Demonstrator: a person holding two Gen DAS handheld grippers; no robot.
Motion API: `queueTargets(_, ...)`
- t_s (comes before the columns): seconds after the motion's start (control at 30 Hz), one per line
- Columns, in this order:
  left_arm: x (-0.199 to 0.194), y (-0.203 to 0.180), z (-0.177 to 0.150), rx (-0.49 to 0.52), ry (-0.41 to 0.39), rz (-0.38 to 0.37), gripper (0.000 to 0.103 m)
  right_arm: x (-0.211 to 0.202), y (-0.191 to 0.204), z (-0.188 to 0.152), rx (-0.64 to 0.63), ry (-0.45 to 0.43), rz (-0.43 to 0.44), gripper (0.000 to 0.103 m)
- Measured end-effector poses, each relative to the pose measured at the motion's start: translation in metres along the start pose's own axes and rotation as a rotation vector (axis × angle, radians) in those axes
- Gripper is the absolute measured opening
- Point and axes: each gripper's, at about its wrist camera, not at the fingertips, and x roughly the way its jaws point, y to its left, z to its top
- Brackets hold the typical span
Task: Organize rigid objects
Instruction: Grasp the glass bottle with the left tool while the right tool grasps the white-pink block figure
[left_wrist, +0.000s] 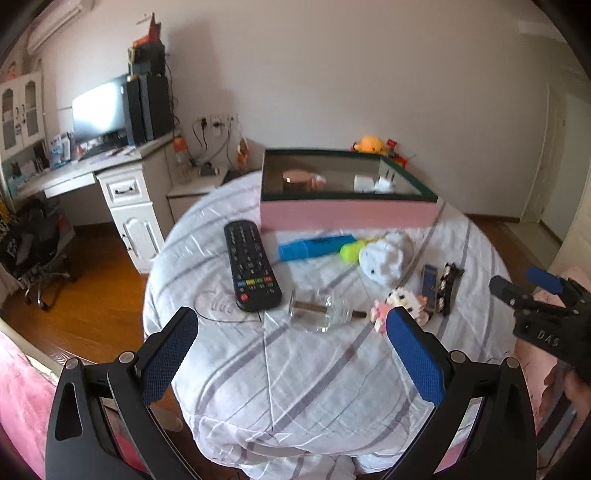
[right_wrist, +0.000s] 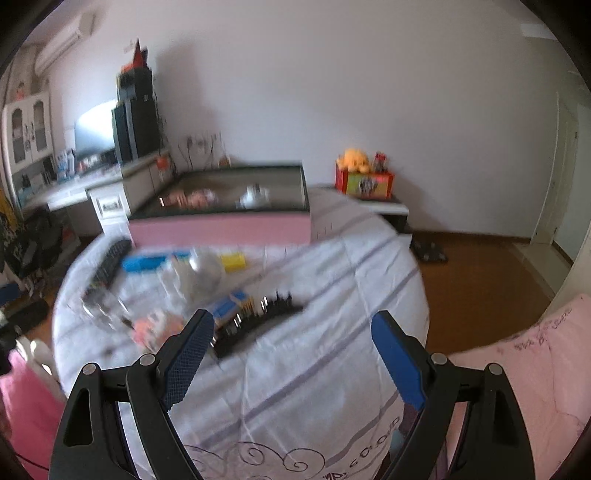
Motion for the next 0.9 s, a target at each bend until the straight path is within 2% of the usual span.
queueTargets(0.13,0.025,-0.002,-0.005,0.003,0.04,0.016,0.103,0.016,0.0,-0.008,-0.002,0.051,0.006,0.089)
queueTargets(0.37,0.069,-0.009,-0.008,0.025,0.117,-0.007,0.103,0.029,0.001,-0.009,-0.02,0.059,0.009,0.089)
queueTargets(0.4,0.076,-0.011,-0.008,0.034,0.13,-0.01,0.101,0.031,0.001,-0.009,-0.021,0.064,0.012,0.089)
queueTargets(0.47,0.083,-0.014,-0.008,0.055,0.138,-0.001,0.092,0.038,0.0,-0.009,-0.02,0.077,0.009,0.089)
queueTargets(0.57,0.093,-0.015,-0.008,0.072,0.155,-0.027,0.078,0.044,-0.003,-0.011,-0.012,0.095,0.009,0.089)
queueTargets(0.6,0.095,-0.016,-0.008,0.088,0.147,-0.044,0.067,0.046,-0.004,-0.012,-0.011,0.102,0.009,0.089)
queueTargets(0.63,0.097,-0.017,-0.008,0.094,0.151,-0.055,0.063,0.047,-0.004,-0.012,-0.006,0.104,0.014,0.089)
queueTargets(0.9,0.081,-0.011,-0.013,0.113,0.144,-0.056,0.063,0.037,0.018,-0.007,-0.029,0.09,0.086,0.089)
